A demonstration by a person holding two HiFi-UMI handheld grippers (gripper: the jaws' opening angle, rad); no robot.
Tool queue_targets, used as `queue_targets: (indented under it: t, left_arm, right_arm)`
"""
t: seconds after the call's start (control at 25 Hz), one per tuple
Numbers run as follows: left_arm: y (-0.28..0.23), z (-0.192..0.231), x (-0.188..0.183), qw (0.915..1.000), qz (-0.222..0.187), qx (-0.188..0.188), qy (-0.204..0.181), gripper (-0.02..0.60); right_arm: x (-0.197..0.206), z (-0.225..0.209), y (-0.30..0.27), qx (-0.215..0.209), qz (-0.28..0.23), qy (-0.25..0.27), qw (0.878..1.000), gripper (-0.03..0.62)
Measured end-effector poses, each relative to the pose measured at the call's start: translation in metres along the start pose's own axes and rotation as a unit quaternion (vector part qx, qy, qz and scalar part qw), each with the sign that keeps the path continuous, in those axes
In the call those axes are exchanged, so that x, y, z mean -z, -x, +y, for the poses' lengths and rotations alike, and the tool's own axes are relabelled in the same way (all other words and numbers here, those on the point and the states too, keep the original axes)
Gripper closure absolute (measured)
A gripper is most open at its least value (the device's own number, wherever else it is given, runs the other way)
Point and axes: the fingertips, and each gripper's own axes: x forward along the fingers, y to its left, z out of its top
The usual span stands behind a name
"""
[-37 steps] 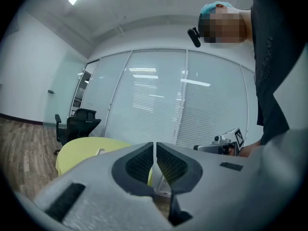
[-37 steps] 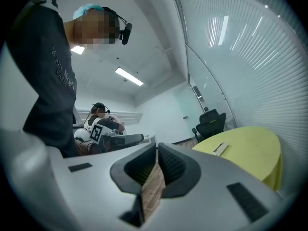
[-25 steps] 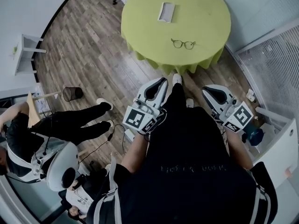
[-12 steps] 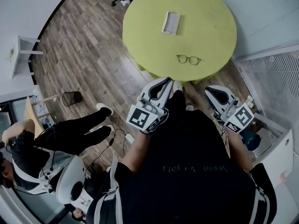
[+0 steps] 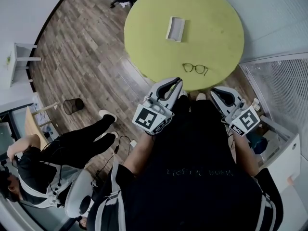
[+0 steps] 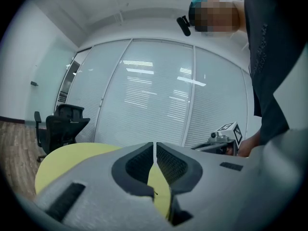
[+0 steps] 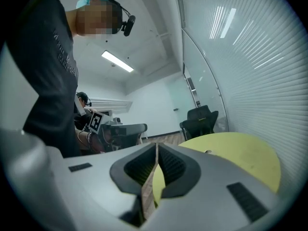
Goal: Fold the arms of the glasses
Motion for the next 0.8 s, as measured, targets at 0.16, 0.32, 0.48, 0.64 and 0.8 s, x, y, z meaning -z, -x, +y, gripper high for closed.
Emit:
queue_targets:
  t: [0.16, 0.32, 0.48, 0.64, 0.8]
  left_arm:
    - [-0.011, -0.006, 0.007, 0.9999, 0.013, 0.002, 0.002, 0.548]
    - [-0.018, -0.010, 0.018, 0.9997, 0.025, -0.006, 0.002, 0.548]
    - [-0.023, -0.008, 0.037, 0.9987, 0.044, -0.022, 0.011, 0.548]
    - [-0.025, -0.006, 0.051, 0.9974, 0.061, -0.037, 0.009, 0.548]
    - [-0.027, -0.004, 0.069, 0.9964, 0.080, -0.027, -0.001, 0.548]
  right_arm:
    - [0.009, -0.012, -0.001, -0.008, 0.025, 0.019, 0.999, 0.560]
    - [0.017, -0.020, -0.001, -0.027, 0.047, 0.038, 0.998, 0.560]
    - [0.031, -0.030, -0.003, -0.047, 0.069, 0.030, 0.996, 0.559]
    - [0.046, -0.043, -0.007, -0.055, 0.101, 0.051, 0.992, 0.559]
    - [0.071, -0.054, -0.017, -0.065, 0.139, 0.095, 0.984, 0.559]
